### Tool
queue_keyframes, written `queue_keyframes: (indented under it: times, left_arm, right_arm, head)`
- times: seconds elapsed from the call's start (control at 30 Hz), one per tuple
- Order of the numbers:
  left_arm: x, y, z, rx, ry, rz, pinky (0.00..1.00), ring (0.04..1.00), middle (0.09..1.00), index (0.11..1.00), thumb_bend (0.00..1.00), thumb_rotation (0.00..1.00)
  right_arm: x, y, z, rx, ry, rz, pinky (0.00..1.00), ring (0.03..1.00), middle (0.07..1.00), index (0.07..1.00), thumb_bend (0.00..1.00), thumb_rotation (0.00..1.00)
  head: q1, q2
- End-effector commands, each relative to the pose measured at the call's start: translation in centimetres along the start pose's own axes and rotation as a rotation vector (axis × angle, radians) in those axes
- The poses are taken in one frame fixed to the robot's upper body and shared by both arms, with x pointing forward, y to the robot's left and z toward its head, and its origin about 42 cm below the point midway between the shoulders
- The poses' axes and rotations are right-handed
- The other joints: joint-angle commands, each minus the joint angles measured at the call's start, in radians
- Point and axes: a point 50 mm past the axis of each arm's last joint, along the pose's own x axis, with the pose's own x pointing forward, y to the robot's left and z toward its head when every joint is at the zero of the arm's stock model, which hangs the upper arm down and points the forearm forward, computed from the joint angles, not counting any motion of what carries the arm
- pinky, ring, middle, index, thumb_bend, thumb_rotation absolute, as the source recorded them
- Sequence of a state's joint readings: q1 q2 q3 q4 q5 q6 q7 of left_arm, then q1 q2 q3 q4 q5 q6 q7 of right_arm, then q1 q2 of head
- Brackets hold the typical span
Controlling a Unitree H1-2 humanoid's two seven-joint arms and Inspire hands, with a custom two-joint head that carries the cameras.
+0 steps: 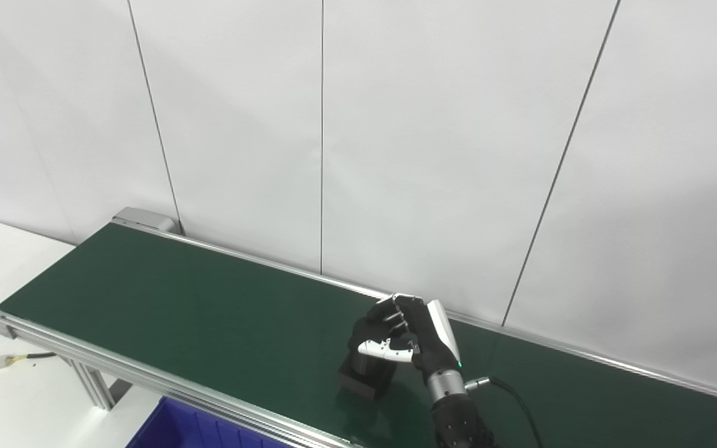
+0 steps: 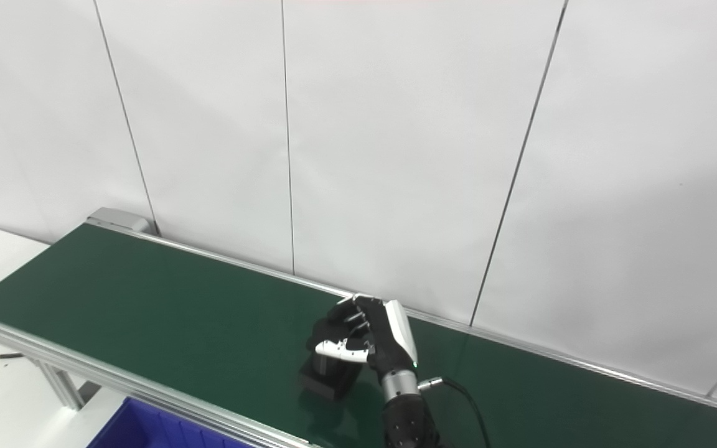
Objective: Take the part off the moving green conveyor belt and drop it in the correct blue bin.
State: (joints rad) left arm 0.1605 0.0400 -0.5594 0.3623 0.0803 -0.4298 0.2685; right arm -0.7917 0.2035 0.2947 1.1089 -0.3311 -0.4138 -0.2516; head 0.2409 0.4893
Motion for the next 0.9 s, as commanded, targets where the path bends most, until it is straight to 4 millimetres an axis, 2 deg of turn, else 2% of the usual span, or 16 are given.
queue_keyframes:
  times: [0.0,0.37,0.63,0.73,0.87]
  left_arm:
    - [0.4,-0.2,1.1,-0.023,-0.068,-0.001,0.63,0.725,0.77,0.802,0.88,0.52]
    - [0.4,1.1,1.0,-0.033,-0.063,0.003,0.64,0.713,0.755,0.799,0.85,0.5]
    - [0.4,1.8,1.0,-0.036,-0.063,0.008,0.65,0.715,0.76,0.802,0.84,0.52]
    - [0.3,2.1,1.1,-0.031,-0.068,0.011,0.65,0.716,0.761,0.805,0.83,0.53]
    - [0.3,2.5,1.2,-0.035,-0.07,0.012,0.66,0.72,0.763,0.81,0.8,0.51]
  right_arm:
    - [1.2,-1.0,2.7,0.031,-0.133,-0.036,0.38,0.471,0.528,0.468,0.5,0.0]
    - [-0.9,-6.0,6.1,0.006,-0.25,-0.155,0.38,0.462,0.521,0.46,0.5,0.0]
    - [-4.2,-10.1,8.8,0.015,-0.262,-0.176,0.38,0.45,0.501,0.485,0.5,0.0]
    - [-5.2,-11.2,9.3,0.018,-0.273,-0.193,0.37,0.449,0.499,0.487,0.5,0.0]
    - [-7.1,-13.6,9.7,0.023,-0.289,-0.234,0.36,0.449,0.502,0.489,0.5,0.0]
  head:
    - [-0.001,0.001]
    - [-0.069,0.0]
    - [-0.128,0.011]
    - [-0.148,0.016]
    - [-0.178,0.023]
